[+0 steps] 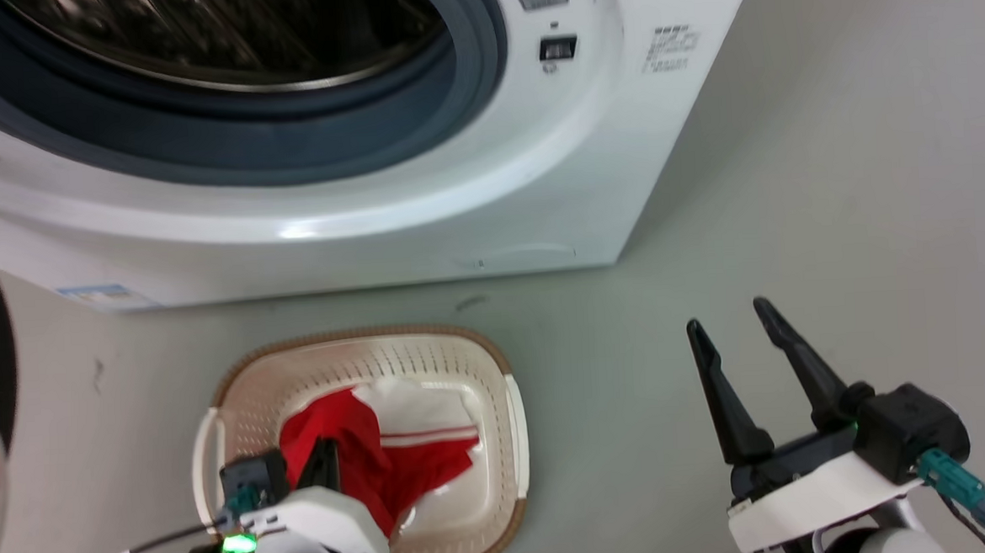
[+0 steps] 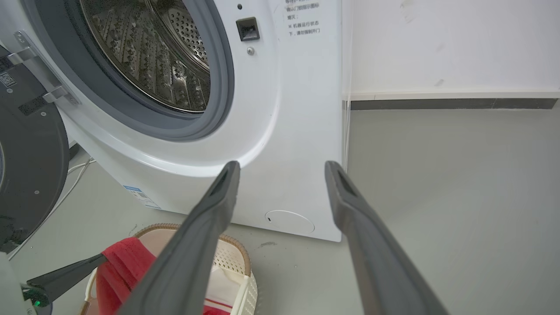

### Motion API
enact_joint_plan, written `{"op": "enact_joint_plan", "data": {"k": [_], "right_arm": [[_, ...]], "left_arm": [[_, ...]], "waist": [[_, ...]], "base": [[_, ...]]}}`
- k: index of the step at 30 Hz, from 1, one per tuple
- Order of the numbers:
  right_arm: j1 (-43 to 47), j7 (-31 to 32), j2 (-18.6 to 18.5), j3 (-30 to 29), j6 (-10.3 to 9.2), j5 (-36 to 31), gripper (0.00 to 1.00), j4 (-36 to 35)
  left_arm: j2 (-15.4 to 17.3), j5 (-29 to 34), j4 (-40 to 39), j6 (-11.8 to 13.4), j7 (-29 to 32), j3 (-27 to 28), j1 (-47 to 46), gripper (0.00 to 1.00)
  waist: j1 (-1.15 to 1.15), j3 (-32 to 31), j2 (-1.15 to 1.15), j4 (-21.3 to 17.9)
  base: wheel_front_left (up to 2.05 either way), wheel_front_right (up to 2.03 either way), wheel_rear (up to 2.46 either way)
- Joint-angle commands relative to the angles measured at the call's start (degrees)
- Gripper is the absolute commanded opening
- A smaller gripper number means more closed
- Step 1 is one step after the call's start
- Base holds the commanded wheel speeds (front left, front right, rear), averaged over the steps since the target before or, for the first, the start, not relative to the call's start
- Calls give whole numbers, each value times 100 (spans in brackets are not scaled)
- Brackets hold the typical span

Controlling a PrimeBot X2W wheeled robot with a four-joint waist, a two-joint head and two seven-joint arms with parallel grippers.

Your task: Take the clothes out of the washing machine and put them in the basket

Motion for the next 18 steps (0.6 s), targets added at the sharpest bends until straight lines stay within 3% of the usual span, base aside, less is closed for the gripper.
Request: {"op": "enact_joint_plan", "data": {"k": [1,11,18], "right_arm": [[-156,-27,-2,-2,-3,-15,100,-18],[-710,-161,0,184,-3,-37,100,57],[-862,-245,1,180,-2,-47,100,172]], "left_arm": [[-5,-23,266,10,-36,14,-302,0],[145,-39,1902,18,-29,181,-1543,0],[264,-154,2693,93,-30,342,-1914,0]], "waist": [[-1,525,0,-113],[-1,1613,0,-504],[-1,1883,0,-629]], "base": [[0,0,0],[0,0,0],[0,0,0]]}}
